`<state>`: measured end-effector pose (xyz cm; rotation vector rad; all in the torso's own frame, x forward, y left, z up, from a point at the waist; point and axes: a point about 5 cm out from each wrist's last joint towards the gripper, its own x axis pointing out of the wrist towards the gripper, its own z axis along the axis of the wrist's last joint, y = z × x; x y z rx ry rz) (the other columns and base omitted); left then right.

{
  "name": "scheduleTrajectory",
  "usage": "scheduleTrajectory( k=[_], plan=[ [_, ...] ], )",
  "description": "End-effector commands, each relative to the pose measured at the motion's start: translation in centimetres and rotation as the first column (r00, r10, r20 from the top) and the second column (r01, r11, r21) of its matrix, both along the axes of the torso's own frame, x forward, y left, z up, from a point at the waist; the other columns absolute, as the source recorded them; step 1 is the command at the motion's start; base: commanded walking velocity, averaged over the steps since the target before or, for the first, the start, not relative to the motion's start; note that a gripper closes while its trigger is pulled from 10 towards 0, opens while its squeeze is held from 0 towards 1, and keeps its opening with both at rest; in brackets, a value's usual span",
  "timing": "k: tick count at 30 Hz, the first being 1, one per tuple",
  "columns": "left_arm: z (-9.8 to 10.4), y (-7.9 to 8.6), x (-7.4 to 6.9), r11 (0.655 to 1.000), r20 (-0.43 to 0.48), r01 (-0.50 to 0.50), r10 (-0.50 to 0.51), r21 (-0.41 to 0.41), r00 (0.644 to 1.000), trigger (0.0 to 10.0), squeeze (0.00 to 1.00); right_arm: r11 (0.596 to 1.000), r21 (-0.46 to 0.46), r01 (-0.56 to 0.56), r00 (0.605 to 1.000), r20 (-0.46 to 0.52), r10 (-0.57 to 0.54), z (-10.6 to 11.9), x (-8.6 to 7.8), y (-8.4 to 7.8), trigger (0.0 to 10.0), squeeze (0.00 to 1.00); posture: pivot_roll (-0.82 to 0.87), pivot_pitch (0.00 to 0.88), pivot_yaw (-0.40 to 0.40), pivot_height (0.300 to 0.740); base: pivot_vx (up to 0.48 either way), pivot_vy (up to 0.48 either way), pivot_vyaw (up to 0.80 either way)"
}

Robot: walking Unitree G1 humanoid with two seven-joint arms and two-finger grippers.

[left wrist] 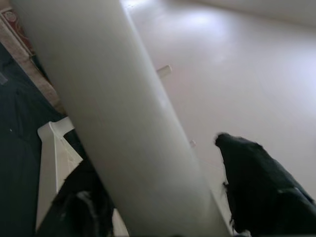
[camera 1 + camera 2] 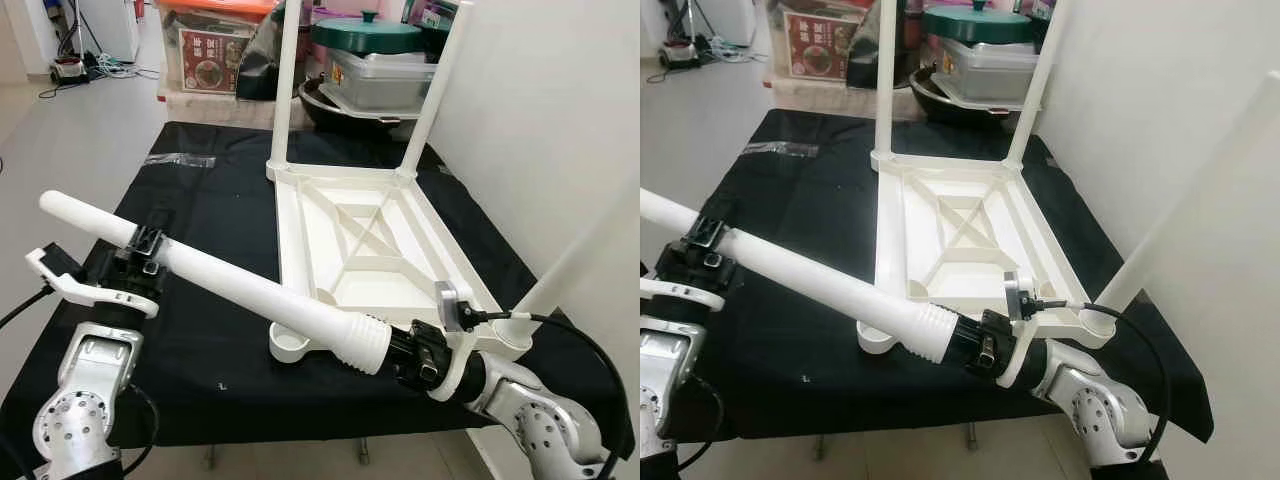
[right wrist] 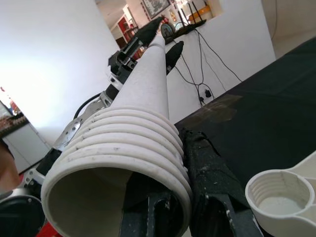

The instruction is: Building children table

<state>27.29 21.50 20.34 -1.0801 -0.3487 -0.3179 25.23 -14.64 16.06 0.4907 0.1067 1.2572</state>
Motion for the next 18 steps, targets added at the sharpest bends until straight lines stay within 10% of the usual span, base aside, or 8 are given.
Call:
scheduleTrajectory(
  k=[1, 11, 12, 13, 14, 18],
  plan=[
    [0.1, -0.5, 0.0, 1.0, 0.02, 0.02, -0.02, 0.003, 1.0, 0.0, 0.0, 0.997, -0.021, -0.071, 0.997, -0.001, 0.071, 0.0, -0.4, 0.6, 0.0, 0.0, 0.09, 0.0, -0.132, 0.74, 0.0, 0.0, 0.0],
    [0.6, -0.1, -0.2, 1.0, 0.04, -0.021, 0.022, -0.021, 0.999, 0.0, 0.0, 0.995, -0.096, 0.016, 1.0, 0.003, -0.016, -0.4, 0.5, 0.3, 1.0, 0.0, 0.08, 0.0, -0.133, 0.74, 0.0, 0.0, 0.0],
    [0.7, 0.0, -0.3, 1.0, 0.046, -0.021, 0.022, -0.021, 0.999, 0.0, 0.0, 0.991, -0.125, 0.043, 0.999, 0.0, -0.044, -0.7, 0.7, 0.2, 10.0, 0.0, 0.08, 0.0, -0.133, 0.74, 0.0, 0.0, 0.0],
    [0.9, 0.0, -0.3, 1.0, 0.051, -0.023, 0.024, -0.018, 0.998, 0.0, 0.0, 0.984, -0.161, 0.074, 0.997, -0.008, -0.076, -1.2, 0.9, 0.1, 10.0, 0.0, 0.08, 0.0, -0.133, 0.74, 0.0, 0.0, 0.0],
    [1.0, 0.0, -0.3, 1.0, 0.05, -0.026, 0.027, -0.018, 0.998, 0.0, 0.0, 0.98, -0.169, 0.104, 0.994, -0.011, -0.108, -1.4, 1.2, 0.0, 10.0, 0.86, 0.08, 0.0, -0.133, 0.74, 0.0, 0.0, 0.0],
    [1.1, 0.0, -0.2, 0.999, 0.051, -0.036, 0.037, -0.022, 0.998, 0.0, 0.0, 0.968, -0.173, 0.179, 0.982, -0.025, -0.186, -1.8, 1.9, -0.5, 10.0, 1.0, 0.08, 0.0, -0.135, 0.74, 0.0, 0.0, 0.0]
  ],
)
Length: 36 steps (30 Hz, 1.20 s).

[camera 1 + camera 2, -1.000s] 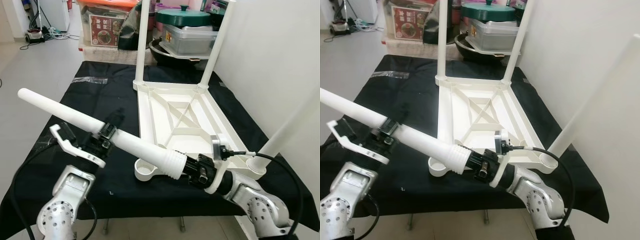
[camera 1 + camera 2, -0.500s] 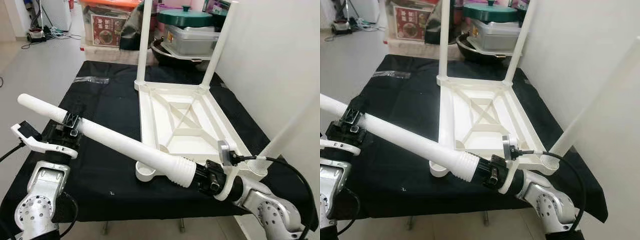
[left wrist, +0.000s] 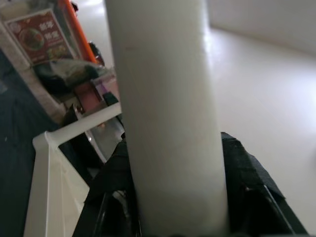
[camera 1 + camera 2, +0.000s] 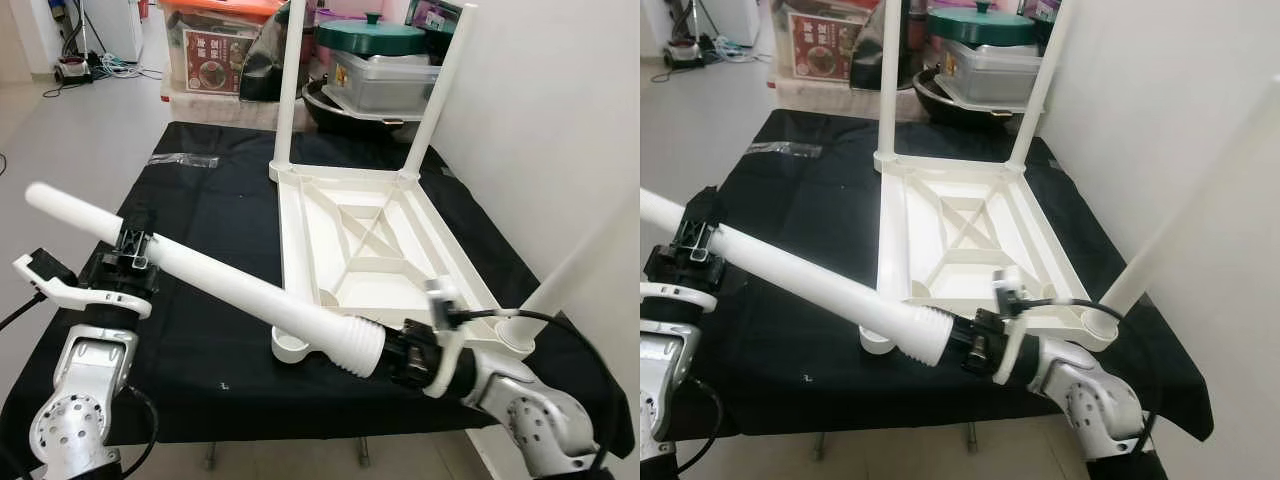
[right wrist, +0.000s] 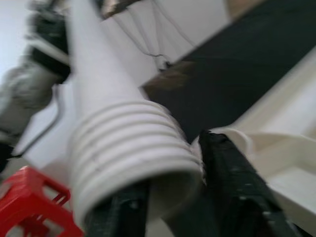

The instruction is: Building children table

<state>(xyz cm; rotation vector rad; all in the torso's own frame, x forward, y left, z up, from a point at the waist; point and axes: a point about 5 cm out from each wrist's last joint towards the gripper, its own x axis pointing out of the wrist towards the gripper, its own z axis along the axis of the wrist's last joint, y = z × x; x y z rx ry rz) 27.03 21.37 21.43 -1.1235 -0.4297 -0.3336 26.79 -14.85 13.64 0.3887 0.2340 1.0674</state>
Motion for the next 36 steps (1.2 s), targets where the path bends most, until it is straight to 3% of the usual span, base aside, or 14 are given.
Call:
scheduleTrajectory(
  k=[1, 10, 17, 19, 21, 22, 23, 24, 25, 27, 30, 32, 35, 36],
  plan=[
    [0.1, 0.3, 0.0, 0.999, -0.016, -0.032, 0.032, 0.033, 0.999, 0.0, 0.0, 0.998, 0.002, 0.063, 0.998, 0.028, -0.063, 0.4, 0.7, -0.8, 10.0, 1.0, 0.08, 0.0, -0.135, 0.74, 0.0, 0.0, 0.0],
    [0.5, 1.7, -0.4, 0.995, -0.012, -0.093, 0.093, 0.026, 0.996, 0.0, 0.0, 0.986, -0.08, 0.145, 0.989, -0.01, -0.146, -1.0, 0.4, -5.6, 10.0, 1.0, 0.09, 0.0, -0.149, 0.74, 0.0, 0.0, 0.0],
    [0.5, 1.7, -0.4, 0.994, -0.01, -0.104, 0.104, 0.037, 0.995, 0.0, 0.0, 0.943, -0.172, 0.285, 0.958, 0.065, -0.278, 0.2, 2.3, -8.9, 10.0, 1.0, 0.09, 0.0, -0.153, 0.74, 0.0, 0.0, 0.0],
    [0.5, 1.1, -0.2, 0.994, -0.009, -0.089, 0.09, 0.055, 0.996, 0.0, 0.0, 0.904, -0.168, 0.393, 0.914, 0.182, -0.364, 4.4, 5.4, -9.3, 10.0, 1.0, 0.09, 0.0, -0.15, 0.74, 0.0, 0.0, 0.0],
    [0.5, 1.0, -0.1, 0.995, -0.009, -0.085, 0.086, 0.06, 0.996, 0.0, 0.0, 0.892, -0.161, 0.422, 0.898, 0.213, -0.386, 5.7, 6.1, -9.4, 10.0, 1.0, 0.09, 0.0, -0.15, 0.74, 0.0, 0.0, 0.0],
    [0.5, 0.7, 0.0, 0.995, -0.008, -0.078, 0.078, 0.07, 0.997, 0.0, 0.0, 0.902, -0.137, 0.41, 0.894, 0.257, -0.367, 7.8, 7.0, -8.3, 10.0, 0.86, 0.09, 0.0, -0.146, 0.74, 0.0, 0.0, 0.0],
    [0.5, 0.6, 0.0, 0.994, -0.007, -0.074, 0.075, 0.075, 0.997, 0.0, 0.0, 0.913, -0.123, 0.388, 0.897, 0.279, -0.344, 8.8, 7.3, -7.4, 10.0, 0.86, 0.09, 0.0, -0.146, 0.74, 0.0, 0.0, 0.0],
    [0.5, 0.4, 0.0, 0.992, -0.007, -0.069, 0.07, 0.101, 0.998, 0.0, 0.0, 0.927, -0.129, 0.353, 0.906, 0.292, -0.305, 10.1, 7.8, -5.8, 10.0, 0.13, 0.09, 0.0, -0.143, 0.74, 0.0, 0.0, 0.0],
    [0.4, 0.2, 0.1, 0.991, -0.008, -0.064, 0.065, 0.122, 0.998, 0.0, 0.0, 0.94, -0.131, 0.316, 0.916, 0.3, -0.266, 11.0, 8.0, -4.2, 10.0, 0.0, 0.09, 0.0, -0.143, 0.74, 0.0, 0.0, 0.0],
    [0.3, -0.3, 0.1, 0.99, -0.01, -0.057, 0.059, 0.132, 0.998, 0.0, 0.0, 0.956, -0.185, 0.226, 0.944, 0.282, -0.169, 11.6, 8.1, -0.9, 10.0, 0.0, 0.1, 0.0, -0.147, 0.74, 0.0, 0.0, 0.0],
    [0.2, -0.5, 0.1, 0.99, -0.011, -0.053, 0.055, 0.134, 0.998, 0.0, 0.0, 0.957, -0.241, 0.16, 0.96, 0.263, -0.095, 11.3, 8.0, 1.6, 10.0, 0.0, 0.1, 0.0, -0.148, 0.74, 0.0, 0.0, 0.0],
    [0.2, -0.5, 0.1, 0.99, -0.011, -0.053, 0.055, 0.134, 0.998, 0.0, 0.0, 0.957, -0.241, 0.16, 0.96, 0.263, -0.095, 11.3, 8.0, 1.6, 10.0, 0.0, 0.1, 0.0, -0.148, 0.74, 0.0, 0.0, 0.0],
    [0.4, -0.8, 0.0, 0.987, -0.006, -0.044, 0.045, 0.154, 0.999, 0.0, 0.0, 0.952, -0.3, -0.062, 0.974, 0.19, 0.123, 10.5, 6.5, 5.5, 10.0, 0.0, 0.12, 0.0, -0.158, 0.74, 0.0, 0.0, 0.0],
    [0.4, -0.8, 0.0, 0.987, -0.006, -0.044, 0.045, 0.154, 0.999, 0.0, 0.0, 0.952, -0.3, -0.062, 0.974, 0.19, 0.123, 10.5, 6.5, 5.5, 10.0, 0.0, 0.12, 0.0, -0.158, 0.74, 0.0, 0.0, 0.0]
  ],
)
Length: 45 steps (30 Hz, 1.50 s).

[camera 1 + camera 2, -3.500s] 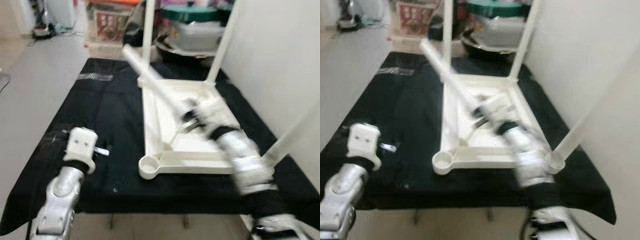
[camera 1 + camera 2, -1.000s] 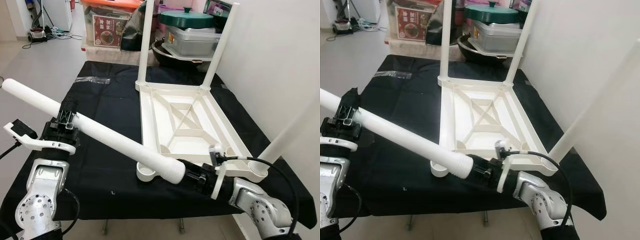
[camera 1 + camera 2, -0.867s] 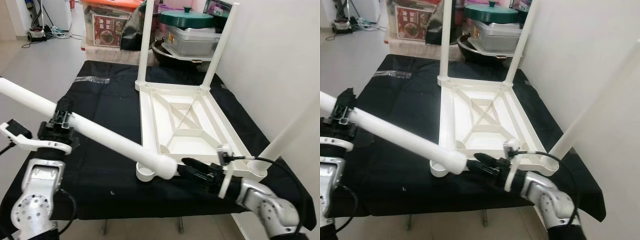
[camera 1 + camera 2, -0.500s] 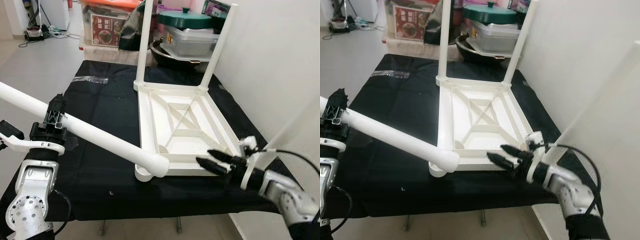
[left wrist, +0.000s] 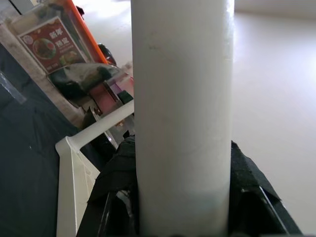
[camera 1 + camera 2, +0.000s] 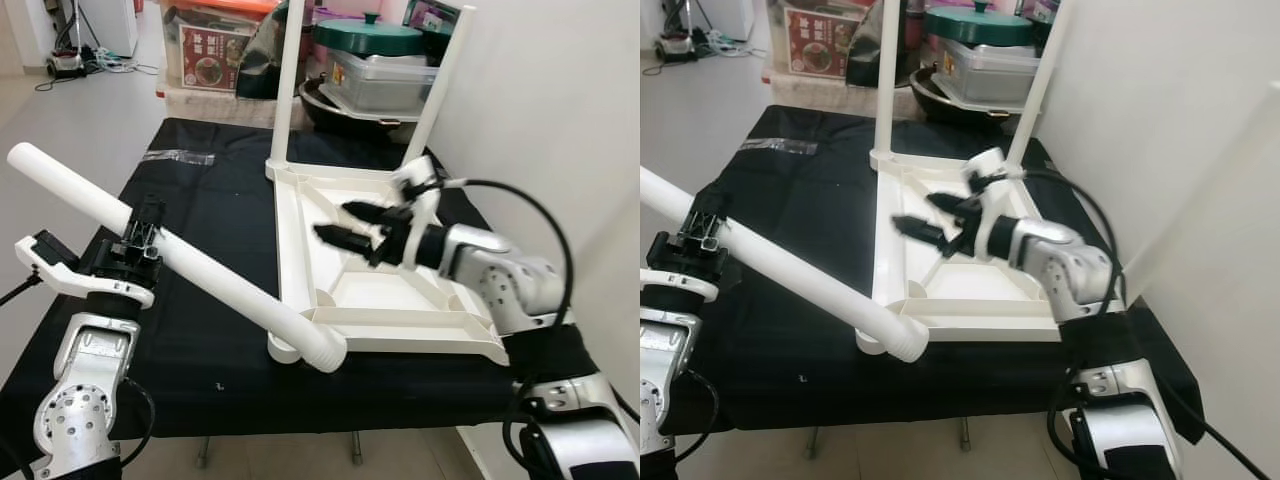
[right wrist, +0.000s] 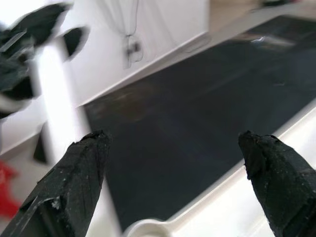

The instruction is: Building children table

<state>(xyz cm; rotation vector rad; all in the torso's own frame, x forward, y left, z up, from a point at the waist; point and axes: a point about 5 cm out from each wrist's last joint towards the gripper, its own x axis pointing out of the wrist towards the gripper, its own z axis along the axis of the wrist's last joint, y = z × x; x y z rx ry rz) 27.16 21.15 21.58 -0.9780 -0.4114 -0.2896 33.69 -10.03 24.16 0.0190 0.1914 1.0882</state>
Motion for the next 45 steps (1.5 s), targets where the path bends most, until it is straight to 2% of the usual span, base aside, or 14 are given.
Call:
scheduleTrajectory(
  k=[1, 4, 7, 9, 11, 12, 14, 17, 24, 26, 31, 36, 45],
  plan=[
    [0.3, -0.7, -0.2, 0.999, 0.018, 0.021, -0.022, 0.026, 1.0, 0.0, 0.0, 0.994, -0.052, -0.092, 0.995, -0.039, 0.09, -0.3, -0.8, 1.3, 10.0, 0.0, 0.12, 0.0, -0.158, 0.74, 0.0, 0.0, 0.0],
    [0.4, -0.8, -0.2, 0.999, 0.019, 0.024, -0.025, 0.032, 1.0, 0.0, 0.0, 0.988, -0.081, -0.135, 0.99, -0.061, 0.13, -0.7, -1.2, 1.8, 10.0, 0.0, 0.11, 0.0, -0.159, 0.74, 0.0, 0.0, 0.0],
    [0.4, -1.3, 0.0, 0.998, 0.019, 0.036, -0.037, 0.051, 0.999, 0.0, 0.0, 0.965, -0.125, -0.232, 0.969, -0.115, 0.218, -1.5, -2.5, 3.3, 10.0, 0.0, 0.11, 0.0, -0.155, 0.74, 0.0, 0.0, 0.0],
    [0.4, -1.3, 0.0, 0.998, 0.019, 0.036, -0.037, 0.051, 0.999, 0.0, 0.0, 0.965, -0.125, -0.232, 0.969, -0.115, 0.218, -1.5, -2.5, 3.3, 10.0, 0.0, 0.11, 0.0, -0.155, 0.74, 0.0, 0.0, 0.0],
    [0.4, -1.9, 0.1, 0.997, 0.02, 0.05, -0.051, 0.06, 0.998, 0.0, 0.0, 0.945, -0.162, -0.286, 0.955, -0.132, 0.266, -2.2, -3.3, 4.3, 10.0, 0.0, 0.11, 0.0, -0.153, 0.74, 0.0, 0.0, 0.0],
    [0.4, -1.9, 0.1, 0.997, 0.02, 0.05, -0.051, 0.06, 0.998, 0.0, 0.0, 0.945, -0.162, -0.286, 0.955, -0.132, 0.266, -2.2, -3.3, 4.3, 10.0, 0.0, 0.11, 0.0, -0.153, 0.74, 0.0, 0.0, 0.0],
    [0.5, -2.3, 0.3, 0.995, 0.023, 0.066, -0.068, 0.073, 0.997, 0.0, 0.0, 0.929, -0.211, -0.303, 0.95, -0.139, 0.278, -3.2, -3.6, 5.4, 10.0, 0.0, 0.11, 0.0, -0.153, 0.74, 0.0, 0.0, 0.0],
    [0.7, -2.7, 0.4, 0.993, 0.023, 0.085, -0.087, 0.084, 0.996, 0.0, 0.0, 0.908, -0.264, -0.324, 0.945, -0.134, 0.298, -4.1, -3.4, 6.6, 10.0, 0.0, 0.12, 0.0, -0.157, 0.74, 0.0, 0.0, 0.0],
    [0.8, -3.5, 0.5, 0.987, 0.026, 0.122, -0.125, 0.105, 0.992, 0.0, 0.0, 0.869, -0.358, -0.341, 0.94, -0.125, 0.317, -4.7, -3.0, 8.2, 10.0, 0.0, 0.12, 0.0, -0.16, 0.74, 0.0, 0.0, 0.0],
    [0.7, -4.2, 0.6, 0.982, 0.025, 0.144, -0.148, 0.119, 0.989, 0.0, 0.0, 0.849, -0.385, -0.363, 0.932, -0.133, 0.338, -4.6, -3.2, 9.0, 10.0, 0.0, 0.12, 0.0, -0.163, 0.74, 0.0, 0.0, 0.0],
    [0.6, -4.9, 0.5, 0.978, 0.023, 0.163, -0.167, 0.128, 0.986, 0.0, 0.0, 0.827, -0.423, -0.371, 0.927, -0.119, 0.356, -4.2, -3.2, 9.5, 10.0, 0.0, 0.11, 0.0, -0.172, 0.74, 0.0, 0.0, 0.0],
    [0.4, -5.2, 0.5, 0.976, 0.017, 0.17, -0.174, 0.138, 0.985, 0.0, 0.0, 0.813, -0.463, -0.353, 0.932, -0.102, 0.347, -3.7, -2.5, 9.9, 10.0, 0.0, 0.11, 0.0, -0.177, 0.74, 0.0, 0.0, 0.0],
    [0.3, -5.6, 0.7, 0.974, 0.014, 0.176, -0.18, 0.143, 0.984, 0.0, 0.0, 0.807, -0.501, -0.314, 0.945, -0.08, 0.318, -3.6, -1.7, 10.5, 10.0, 0.0, 0.1, 0.0, -0.18, 0.74, 0.0, 0.0, 0.0]
  ],
)
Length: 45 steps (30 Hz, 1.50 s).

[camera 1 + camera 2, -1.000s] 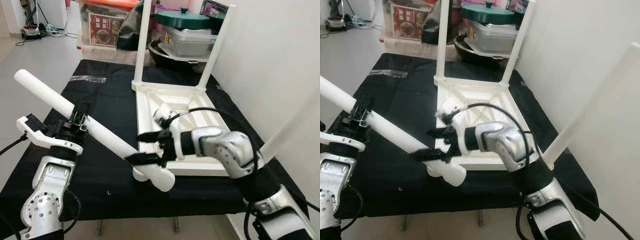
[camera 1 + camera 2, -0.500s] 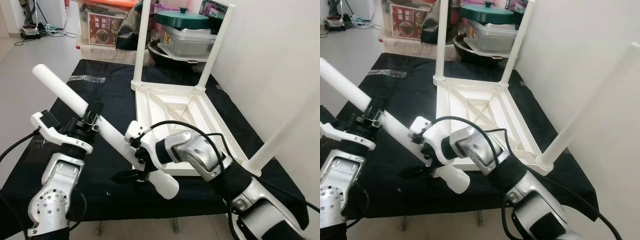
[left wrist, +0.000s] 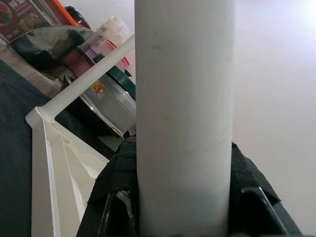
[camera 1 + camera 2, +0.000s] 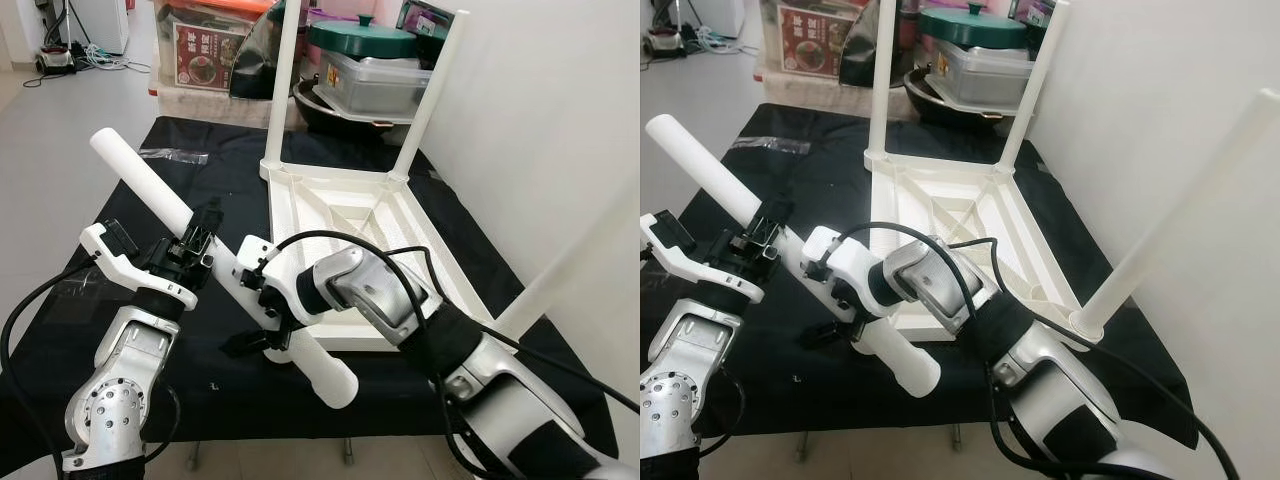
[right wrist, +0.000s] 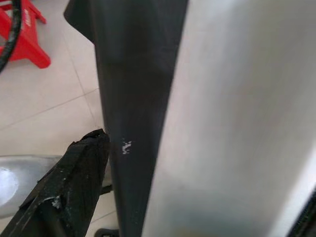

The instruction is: Building children table

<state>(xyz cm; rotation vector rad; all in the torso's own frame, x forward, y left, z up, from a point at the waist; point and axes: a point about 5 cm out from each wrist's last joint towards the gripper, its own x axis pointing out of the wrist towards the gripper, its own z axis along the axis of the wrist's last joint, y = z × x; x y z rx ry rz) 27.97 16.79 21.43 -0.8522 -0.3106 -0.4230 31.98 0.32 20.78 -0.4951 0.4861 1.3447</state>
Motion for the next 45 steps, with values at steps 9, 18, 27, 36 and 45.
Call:
scheduleTrajectory(
  k=[9, 18, 27, 36, 45],
  plan=[
    [0.3, -1.6, 0.0, 0.998, 0.035, 0.056, -0.056, -0.014, 0.998, 0.0, 0.0, 0.999, 0.024, 0.036, 0.999, 0.005, -0.036, -0.1, 0.4, 0.6, 0.0, 0.0, 0.1, 0.0, -0.184, 0.74, 0.0, 0.0, 0.0],
    [0.2, -1.6, 0.1, 0.998, 0.028, 0.061, -0.061, -0.012, 0.998, 0.0, 0.0, 0.997, 0.062, 0.039, 0.999, -0.01, -0.039, 0.3, 0.4, 0.7, 0.0, 0.0, 0.09, 0.0, -0.176, 0.74, 0.0, 0.0, 0.0],
    [0.0, -2.0, 0.4, 0.996, -0.009, 0.086, -0.086, 0.037, 0.996, 10.0, 0.0, 0.995, 0.084, 0.05, 0.999, -0.011, -0.05, 0.5, 0.6, 0.2, 0.0, 0.0, 0.1, 0.0, -0.172, 0.74, 0.0, 0.0, 0.0],
    [0.6, -1.6, 0.0, 0.997, 0.064, 0.071, -0.073, 0.037, 0.995, 10.0, 1.0, 0.983, 0.117, 0.142, 0.99, -0.025, -0.14, 1.2, 1.8, -2.6, 0.0, 0.0, 0.11, 0.0, -0.173, 0.74, 0.0, 0.0, 0.0],
    [1.9, -0.5, -1.3, 0.995, 0.133, 0.104, -0.103, 0.003, 0.986, 10.0, 1.0, 0.952, 0.175, 0.253, 0.967, -0.053, -0.248, 2.6, 3.0, -6.5, 0.0, 0.0, 0.1, 0.0, -0.172, 0.74, 0.0, 0.0, 0.0]
  ],
)
